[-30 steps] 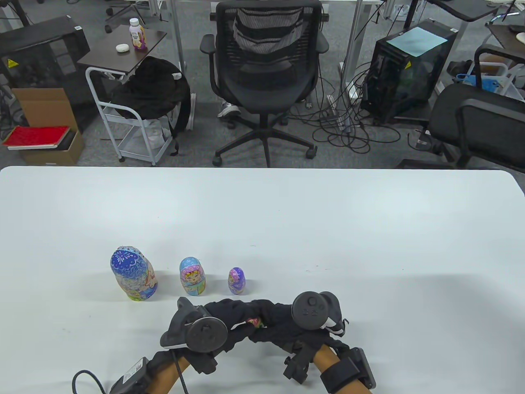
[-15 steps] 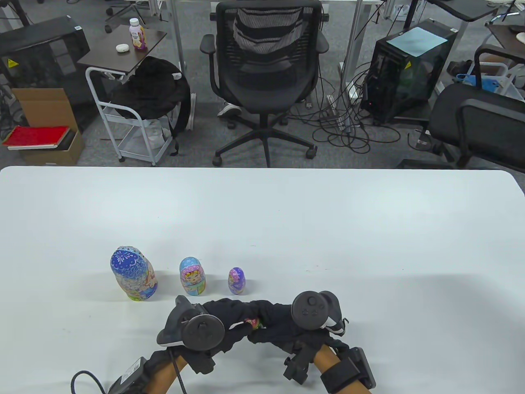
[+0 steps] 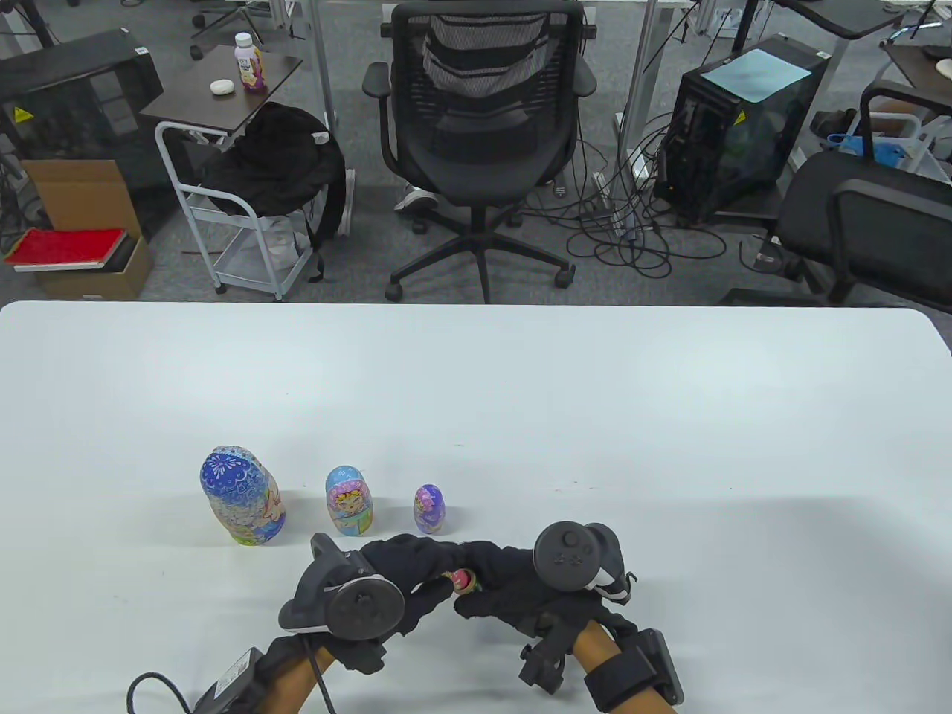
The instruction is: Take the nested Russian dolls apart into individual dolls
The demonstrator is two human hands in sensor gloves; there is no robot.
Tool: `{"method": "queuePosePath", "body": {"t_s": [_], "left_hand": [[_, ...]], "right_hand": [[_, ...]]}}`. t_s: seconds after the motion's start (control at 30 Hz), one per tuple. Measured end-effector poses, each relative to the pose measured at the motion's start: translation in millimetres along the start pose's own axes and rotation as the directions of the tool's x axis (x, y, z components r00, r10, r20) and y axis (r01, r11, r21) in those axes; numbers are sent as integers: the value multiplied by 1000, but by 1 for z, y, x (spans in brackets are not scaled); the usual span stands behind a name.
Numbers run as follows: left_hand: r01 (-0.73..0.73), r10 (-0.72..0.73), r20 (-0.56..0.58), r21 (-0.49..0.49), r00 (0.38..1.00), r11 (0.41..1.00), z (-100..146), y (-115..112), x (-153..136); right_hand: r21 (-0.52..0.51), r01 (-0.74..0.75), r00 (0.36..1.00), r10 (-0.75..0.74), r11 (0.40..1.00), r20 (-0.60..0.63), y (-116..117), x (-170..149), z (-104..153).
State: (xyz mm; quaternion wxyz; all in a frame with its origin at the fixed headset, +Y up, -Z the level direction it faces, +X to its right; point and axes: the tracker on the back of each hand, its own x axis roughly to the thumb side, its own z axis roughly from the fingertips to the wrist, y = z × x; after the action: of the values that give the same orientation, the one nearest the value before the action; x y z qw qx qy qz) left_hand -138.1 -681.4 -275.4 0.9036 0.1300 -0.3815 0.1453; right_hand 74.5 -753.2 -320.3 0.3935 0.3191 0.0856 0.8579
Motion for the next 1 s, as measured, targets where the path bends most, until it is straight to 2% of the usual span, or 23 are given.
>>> {"method": "queuePosePath", "body": {"t_s": [0.17, 0.27, 0.5, 0.63, 0.73, 1.0], "left_hand": [[7, -7, -20, 16, 1000, 1000, 1, 4, -5], [47, -47, -33, 4, 998, 999, 1, 4, -6], [158, -160, -4, -136, 987, 978, -7, -20, -3], [198, -199, 17, -194, 980, 961, -13, -34, -1], [257, -253, 48, -253, 966, 933, -18, -47, 2], [307, -297, 80, -316, 952, 898, -23, -65, 6]], "right_hand": [[15, -27, 999, 27, 1000, -24, -1, -4, 0], [-19, -52, 998, 52, 998, -44, -6, -6, 1], [-172, -90, 993, 75, 981, -91, -27, -11, 9], [-228, -52, 995, 31, 972, -93, -33, -16, 11], [-236, -14, 997, -5, 972, -78, -33, -18, 12], [-237, -9, 998, -8, 971, -68, -31, -18, 11]]}}
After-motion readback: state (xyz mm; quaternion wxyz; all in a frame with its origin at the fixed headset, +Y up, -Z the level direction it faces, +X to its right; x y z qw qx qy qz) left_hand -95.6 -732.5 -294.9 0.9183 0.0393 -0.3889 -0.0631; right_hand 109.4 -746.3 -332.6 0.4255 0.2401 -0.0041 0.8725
